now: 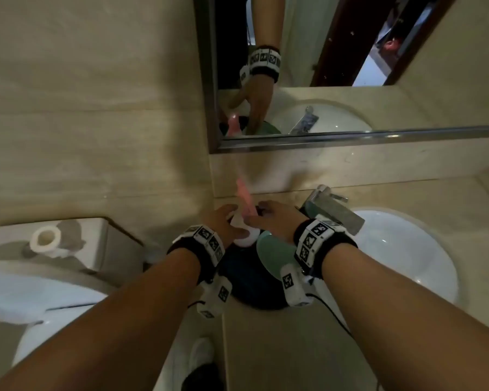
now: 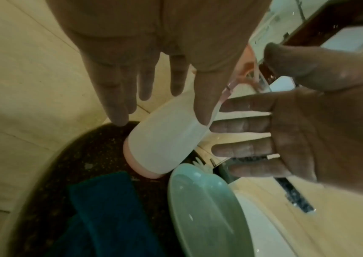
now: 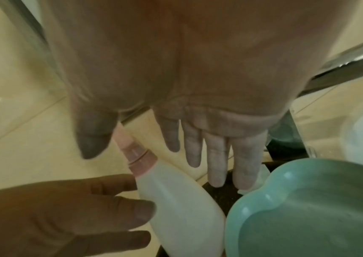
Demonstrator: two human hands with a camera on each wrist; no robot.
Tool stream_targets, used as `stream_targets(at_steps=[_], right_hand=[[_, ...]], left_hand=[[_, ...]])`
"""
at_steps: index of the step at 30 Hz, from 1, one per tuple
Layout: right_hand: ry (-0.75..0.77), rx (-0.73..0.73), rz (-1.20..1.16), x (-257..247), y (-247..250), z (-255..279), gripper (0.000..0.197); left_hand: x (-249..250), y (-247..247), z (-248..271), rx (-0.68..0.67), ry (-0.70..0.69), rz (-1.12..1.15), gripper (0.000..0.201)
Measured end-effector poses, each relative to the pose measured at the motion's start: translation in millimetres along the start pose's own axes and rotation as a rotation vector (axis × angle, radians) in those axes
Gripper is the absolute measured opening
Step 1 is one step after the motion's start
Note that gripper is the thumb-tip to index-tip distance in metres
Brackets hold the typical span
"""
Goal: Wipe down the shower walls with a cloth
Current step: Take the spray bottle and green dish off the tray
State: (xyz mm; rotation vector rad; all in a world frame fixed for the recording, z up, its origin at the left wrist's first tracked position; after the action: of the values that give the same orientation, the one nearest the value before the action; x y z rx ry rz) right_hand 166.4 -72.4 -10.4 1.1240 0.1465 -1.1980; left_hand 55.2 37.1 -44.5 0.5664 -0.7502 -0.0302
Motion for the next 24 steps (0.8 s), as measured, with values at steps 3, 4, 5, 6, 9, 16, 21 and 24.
stream_targets(at_steps=[3,4,5,6,9,16,21,24], right_hand=[[-0.017,0.004,-0.046,-6.3,-3.9,1.3,0.104],[-0.023,0.001,-0.069,-6.1,-6.3,2.9,0.096],[-0.016,-0.007,-0.098,-8.6,-8.2,2.9,0.083],[-0.010,-0.010,-0.120,-10.8,-8.3,3.2,0.068],[-0.010,-0.019,-0.161,-14.1,-7.1,5.5,0.043],[-0.007,0.097,-0.141,-14.6,-12.0,0.7,0.049],[-0.029,0.259,-0.192,-8.2,-12.0,3.1,0.031],[-0.013,0.293,-0.225,-15.8,-6.2,11.5,0.032]], left_hand=[[4.8,-1.7,-9.0,0.004,-0.076,-0.106,0.089],[4.8,-4.5,-13.0,-0.005,-0.096,-0.125,0.089],[6.8,-6.7,-15.5,-0.014,-0.119,-0.141,0.088],[7.4,-9.2,-18.1,-0.026,-0.133,-0.152,0.086],[8.5,-10.7,-23.9,-0.053,-0.174,-0.136,0.079],[10.5,-7.0,-28.0,-0.050,-0.255,-0.174,0.080],[19.6,1.2,-24.7,-0.068,-0.308,-0.273,0.071],[32.7,9.9,-15.0,-0.058,-0.375,-0.311,0.068]])
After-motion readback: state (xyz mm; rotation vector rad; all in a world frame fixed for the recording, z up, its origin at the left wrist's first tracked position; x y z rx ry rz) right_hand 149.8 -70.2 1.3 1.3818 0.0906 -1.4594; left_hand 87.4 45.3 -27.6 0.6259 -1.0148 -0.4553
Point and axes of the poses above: each hand's wrist, its own z-axis away from the middle knuckle, its own y-axis out of the back of the hand, x = y × z, the point moved 8 cm from there along -z, towards the middle knuckle, and after that the axes turned 3 degrees about y, right-handed, at the moved point
